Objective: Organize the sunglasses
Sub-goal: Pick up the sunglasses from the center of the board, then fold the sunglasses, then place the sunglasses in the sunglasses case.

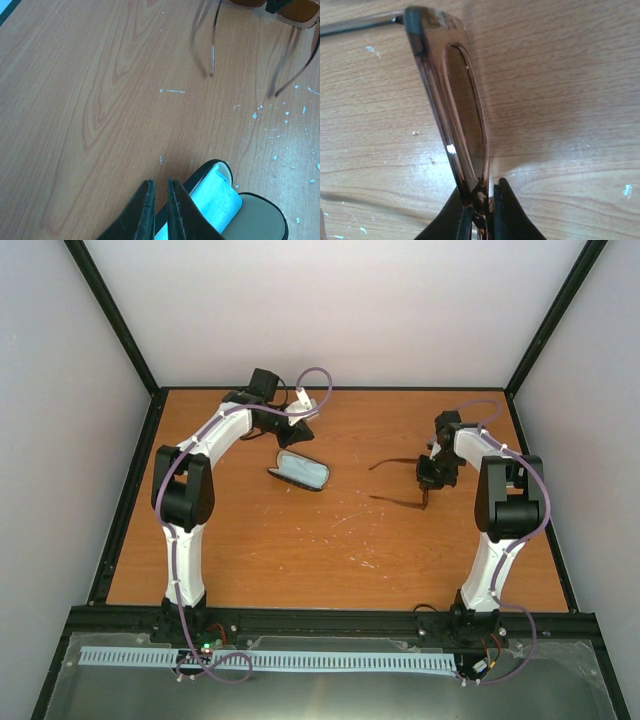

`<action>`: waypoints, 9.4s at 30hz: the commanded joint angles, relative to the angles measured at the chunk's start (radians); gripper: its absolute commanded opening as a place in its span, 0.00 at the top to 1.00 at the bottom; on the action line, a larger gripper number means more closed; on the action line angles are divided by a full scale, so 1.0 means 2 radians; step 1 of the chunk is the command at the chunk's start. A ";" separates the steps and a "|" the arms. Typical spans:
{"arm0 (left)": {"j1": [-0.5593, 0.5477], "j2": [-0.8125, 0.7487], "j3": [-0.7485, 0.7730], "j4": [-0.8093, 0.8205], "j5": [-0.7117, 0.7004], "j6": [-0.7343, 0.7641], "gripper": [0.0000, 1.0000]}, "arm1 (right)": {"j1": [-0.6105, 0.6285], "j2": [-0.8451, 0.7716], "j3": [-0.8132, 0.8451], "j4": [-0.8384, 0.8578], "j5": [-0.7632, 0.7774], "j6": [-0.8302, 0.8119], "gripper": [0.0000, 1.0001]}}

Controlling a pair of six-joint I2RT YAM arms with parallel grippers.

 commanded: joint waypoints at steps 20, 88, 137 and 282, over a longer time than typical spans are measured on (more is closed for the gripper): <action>-0.019 0.050 0.131 0.106 0.124 -0.132 0.95 | 0.000 -0.146 -0.048 -0.005 -0.381 -0.106 0.97; -0.020 -0.043 0.092 0.276 0.084 -0.244 0.93 | 0.033 -0.129 -0.011 0.101 -0.381 0.015 0.97; -0.127 -0.229 -0.211 0.260 0.288 -0.031 0.97 | 0.113 -0.143 0.074 0.007 -0.518 -0.027 0.97; 0.245 -0.175 -0.249 0.175 0.210 -0.006 0.90 | 0.309 0.316 0.548 -0.131 -0.055 -0.291 0.80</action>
